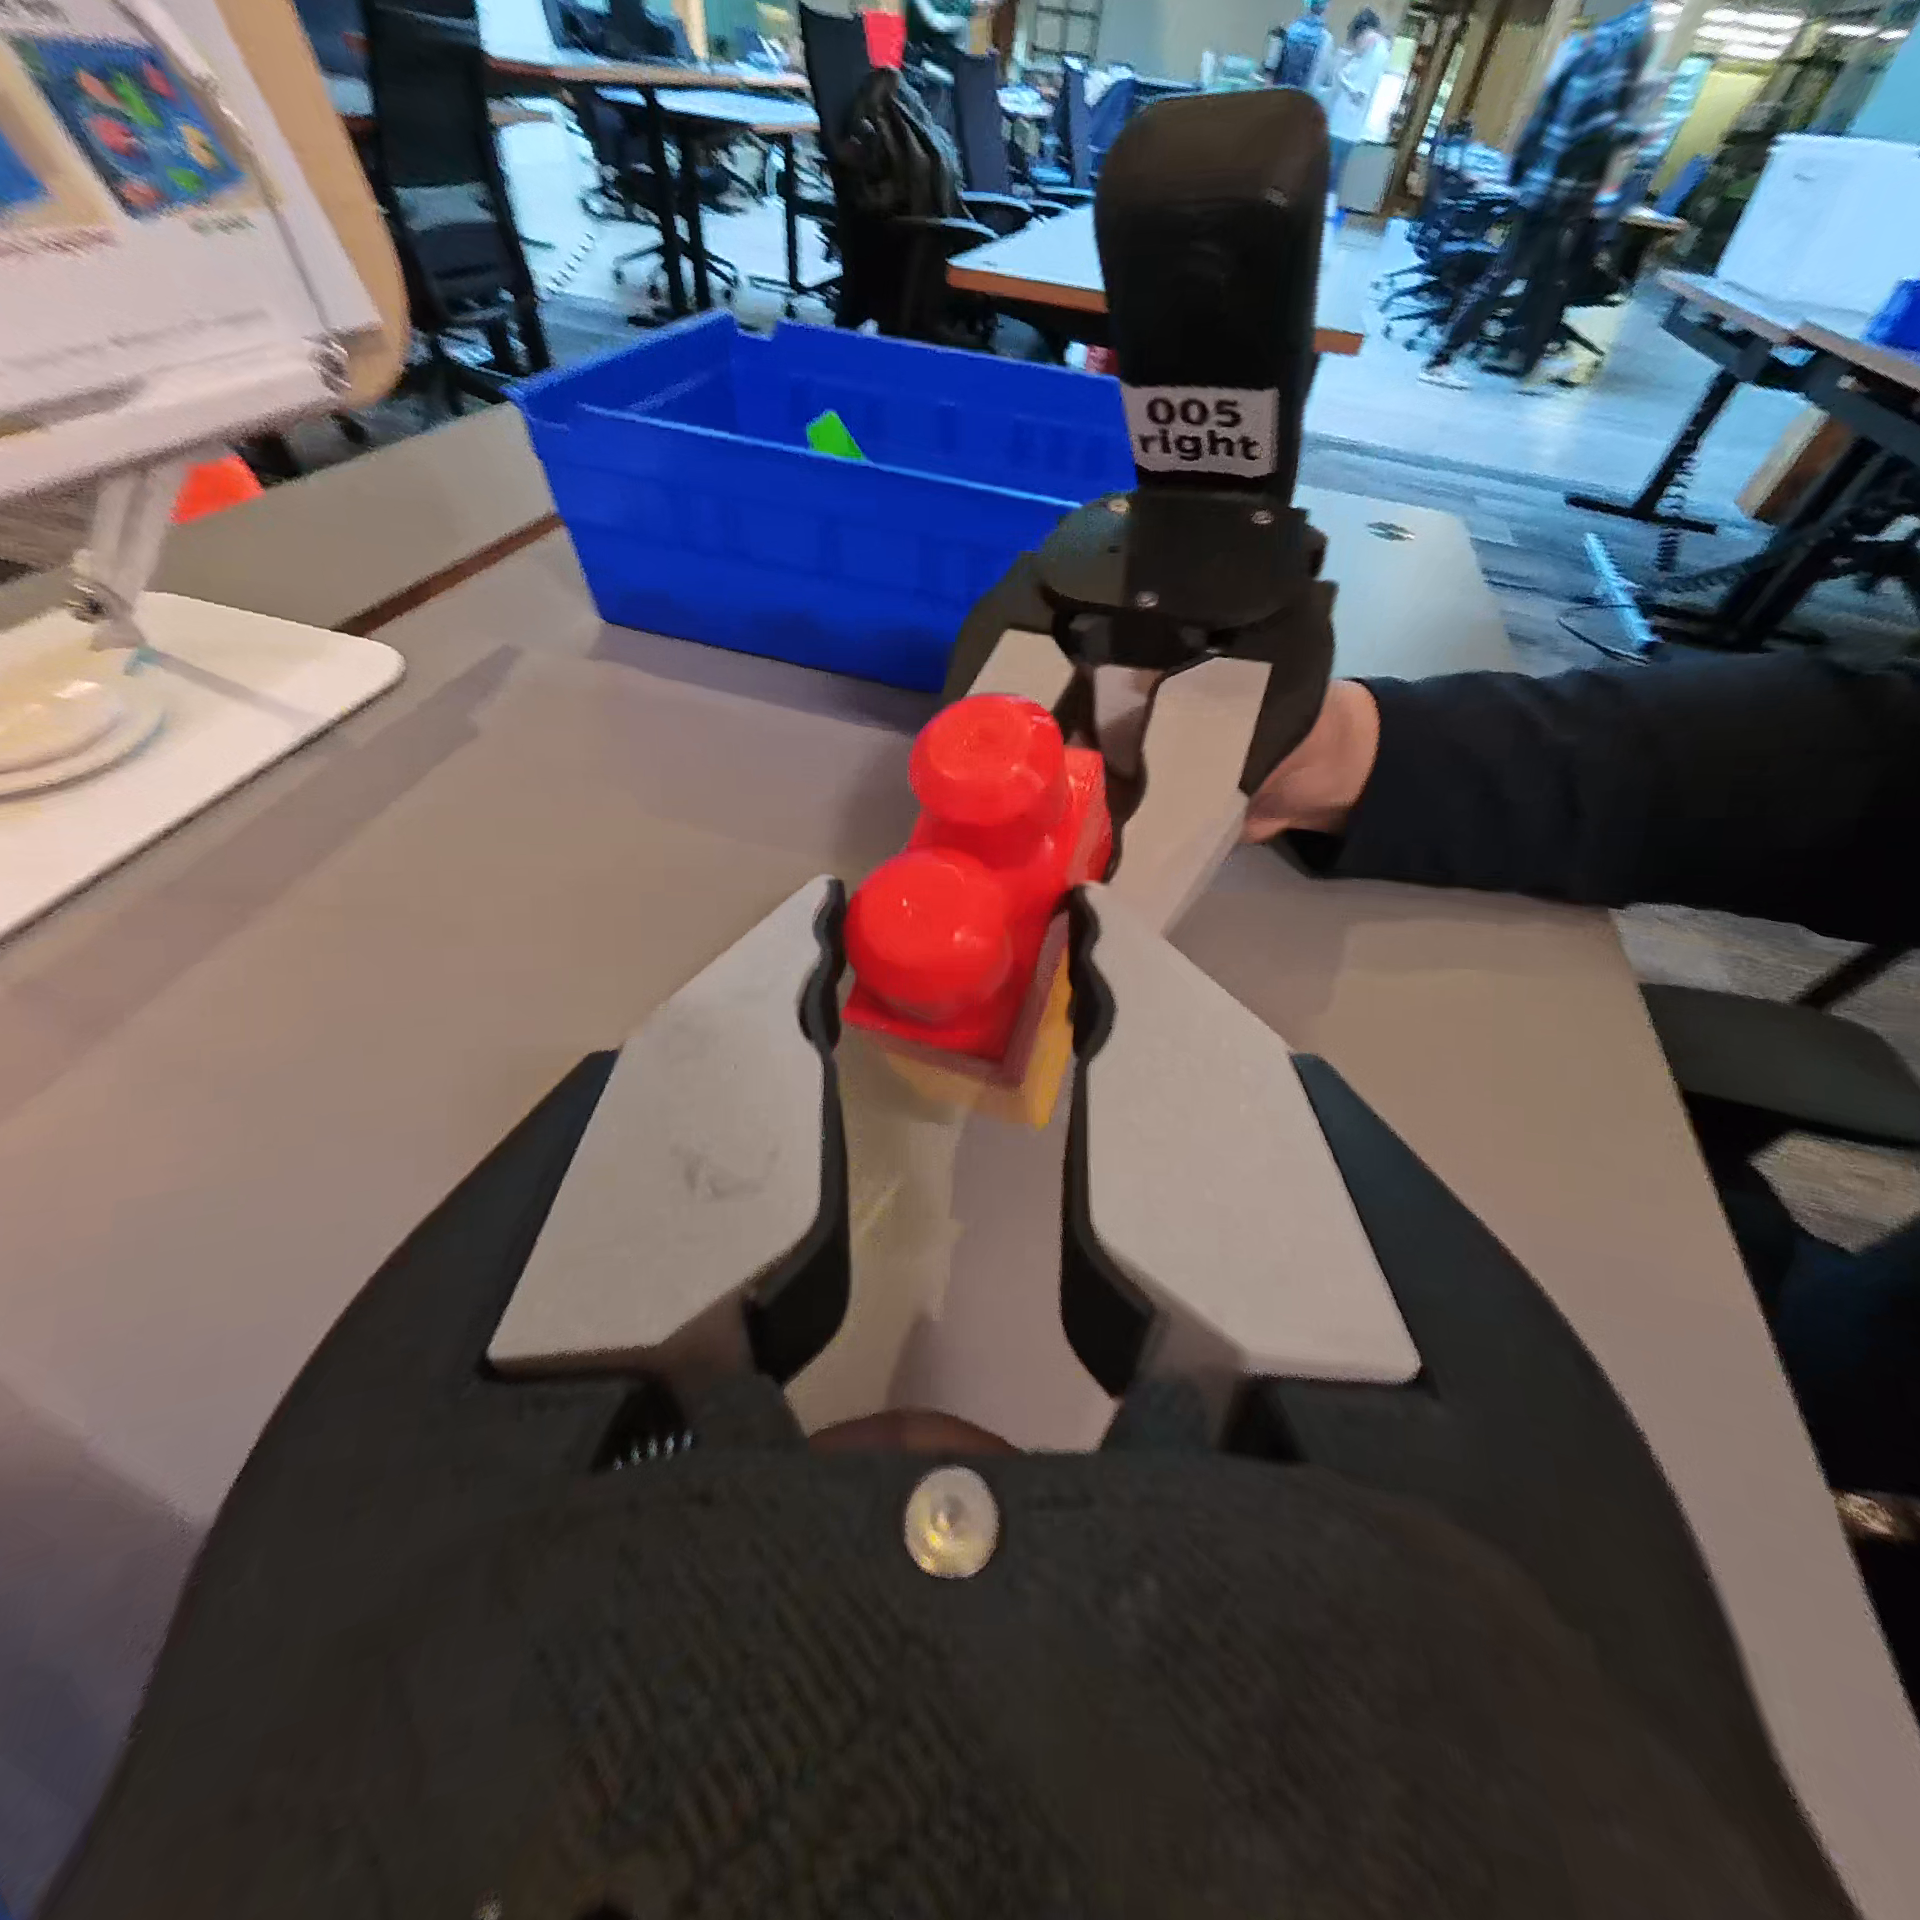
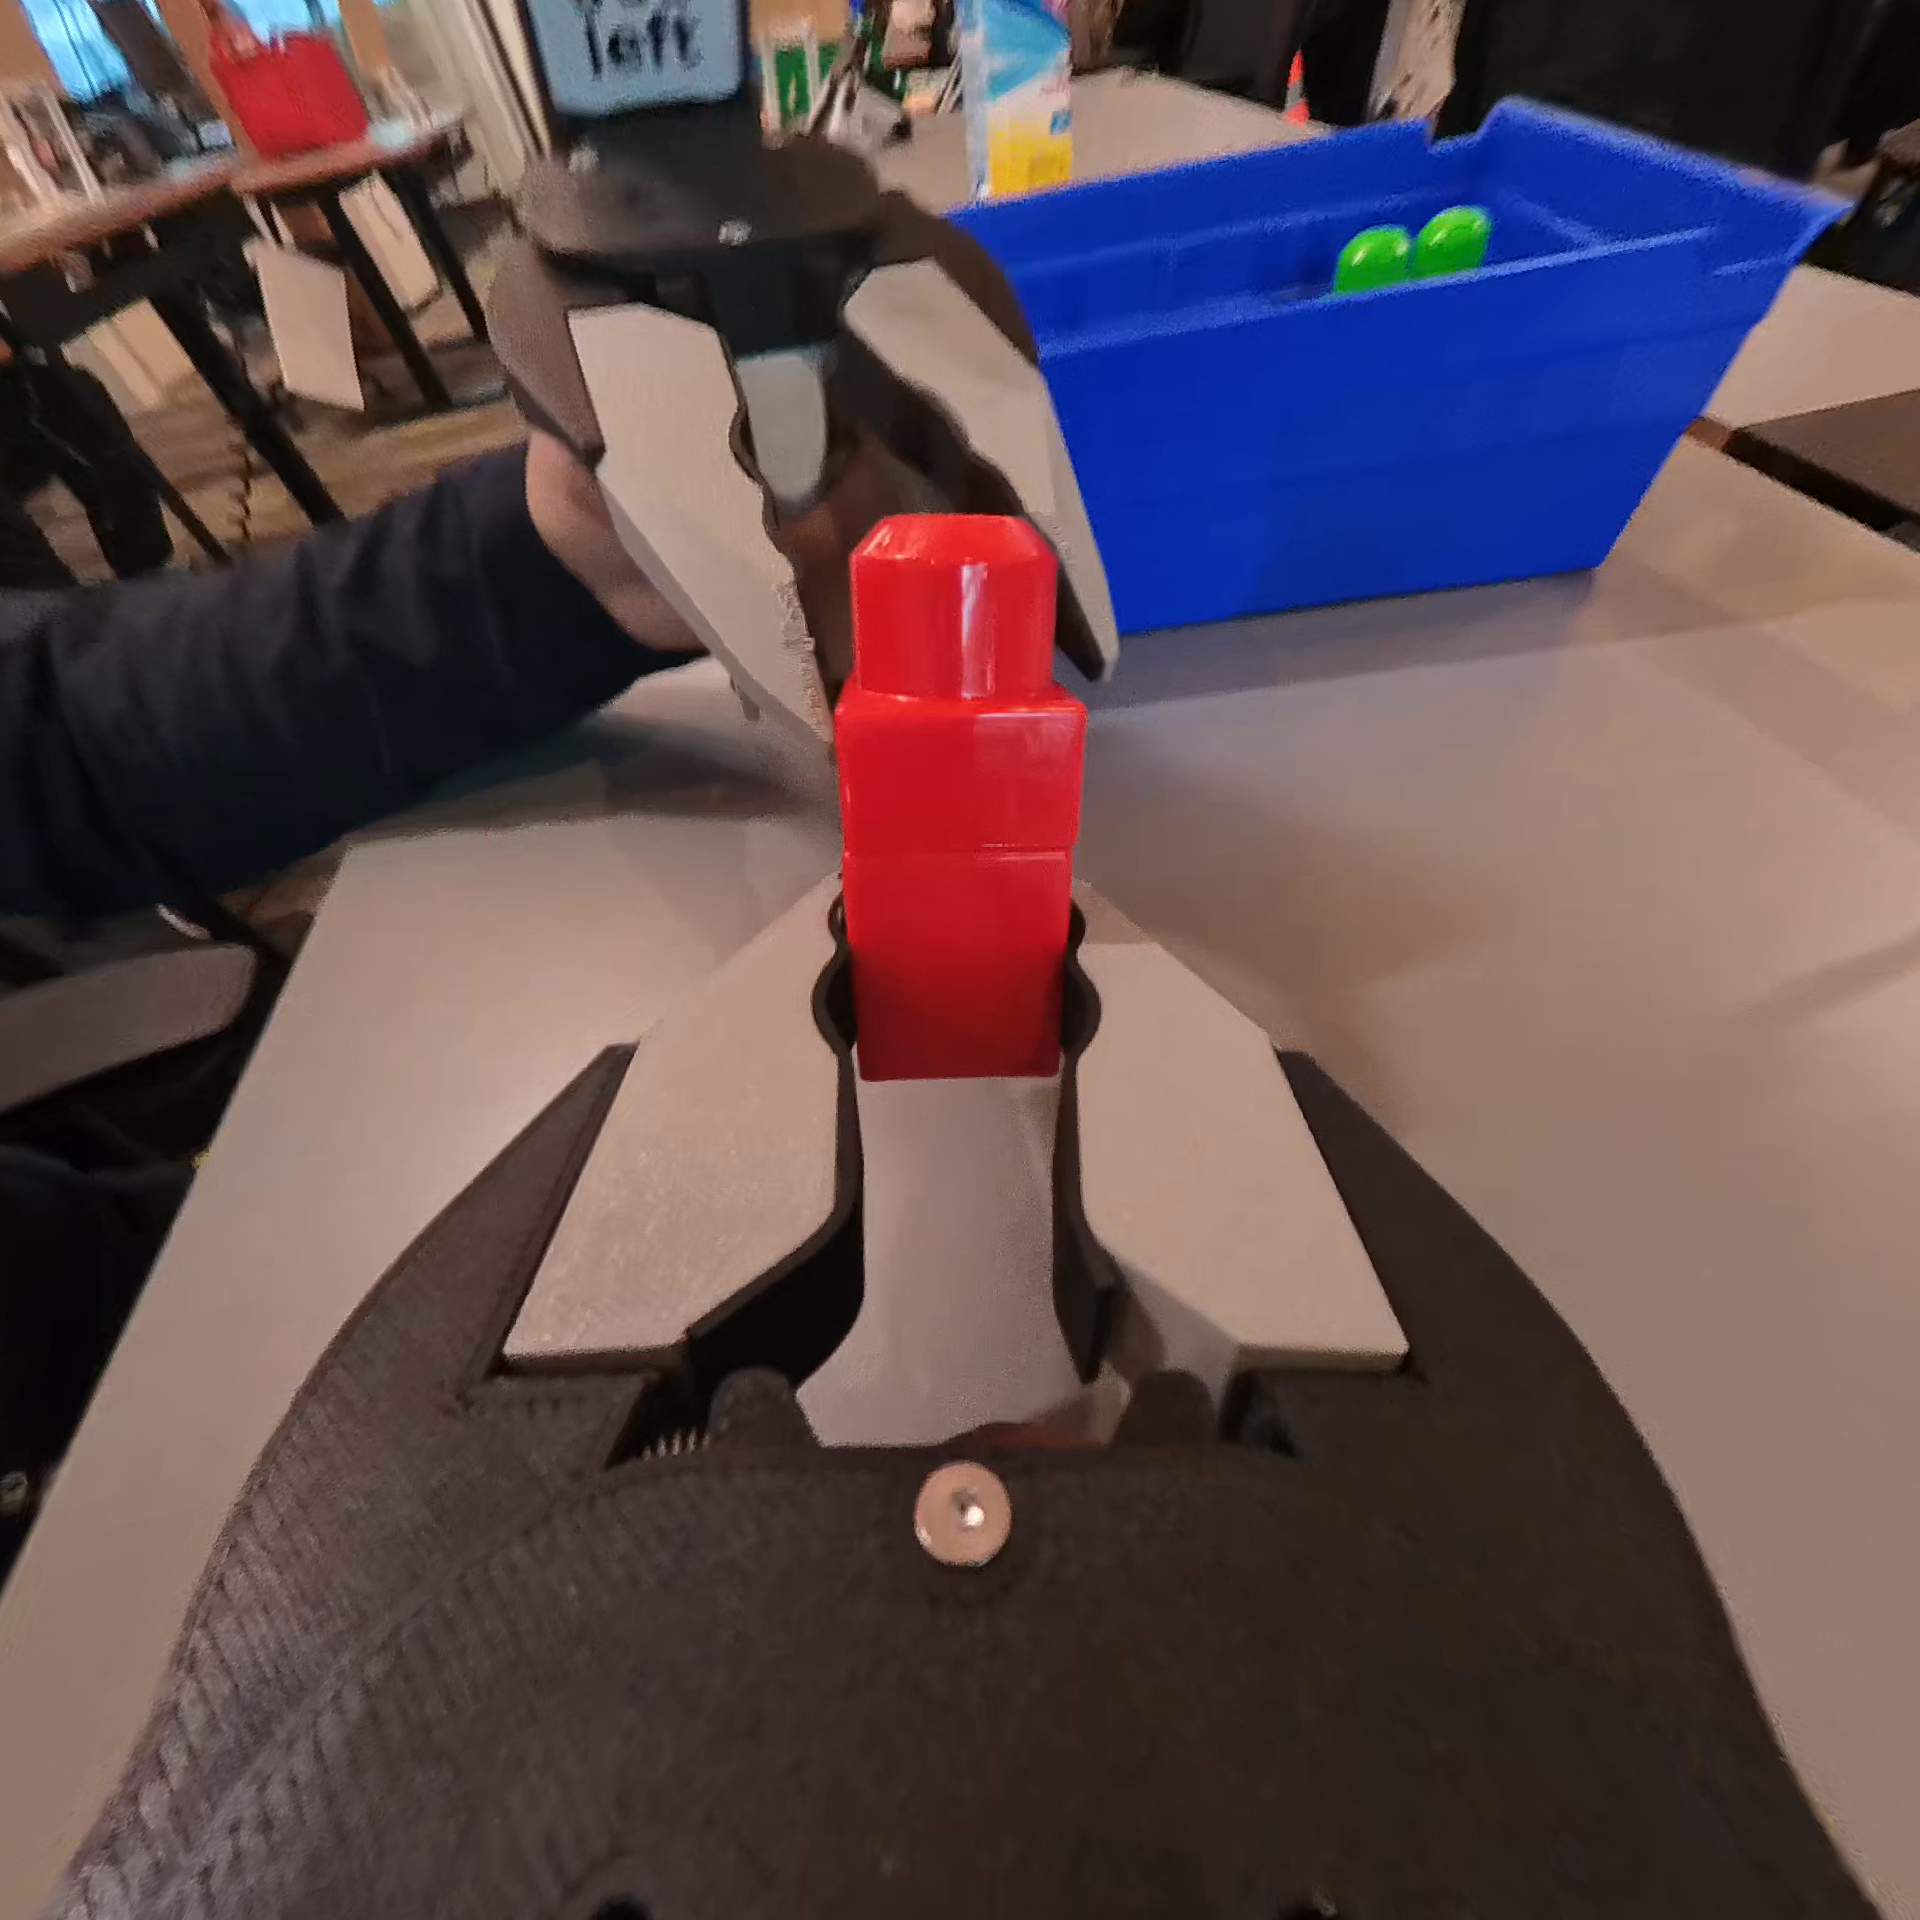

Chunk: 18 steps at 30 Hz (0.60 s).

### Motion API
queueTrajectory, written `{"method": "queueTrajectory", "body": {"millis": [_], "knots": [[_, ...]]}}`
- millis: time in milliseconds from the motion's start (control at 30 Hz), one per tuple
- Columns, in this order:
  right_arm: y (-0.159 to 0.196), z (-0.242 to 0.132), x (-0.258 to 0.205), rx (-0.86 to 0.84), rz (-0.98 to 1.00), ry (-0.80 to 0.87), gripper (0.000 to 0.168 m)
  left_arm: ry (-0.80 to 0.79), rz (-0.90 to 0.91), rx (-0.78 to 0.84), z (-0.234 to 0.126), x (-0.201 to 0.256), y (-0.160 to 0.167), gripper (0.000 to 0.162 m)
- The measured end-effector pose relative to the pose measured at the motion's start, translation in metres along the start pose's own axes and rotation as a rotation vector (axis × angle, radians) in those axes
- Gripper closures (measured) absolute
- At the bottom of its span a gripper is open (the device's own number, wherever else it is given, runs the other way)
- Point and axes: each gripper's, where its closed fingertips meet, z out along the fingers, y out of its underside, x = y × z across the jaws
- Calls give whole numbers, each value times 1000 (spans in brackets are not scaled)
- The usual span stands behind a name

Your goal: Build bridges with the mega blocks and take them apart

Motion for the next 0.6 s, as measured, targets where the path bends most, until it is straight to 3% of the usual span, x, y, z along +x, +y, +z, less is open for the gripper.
{"method": "queueTrajectory", "body": {"millis": [233, 400, 600], "knots": [[-15, -25, 22, 123, 100, 65, 135, -150, 27, -31, -7, -21, 8, 124], [-26, -34, 23, 211, 157, 40, 135, -79, 0, -72, 7, -10, 21, 124], [-25, -26, 15, 201, 150, 9, 135, 12, -38, -23, 15, 6, 18, 122]]}}
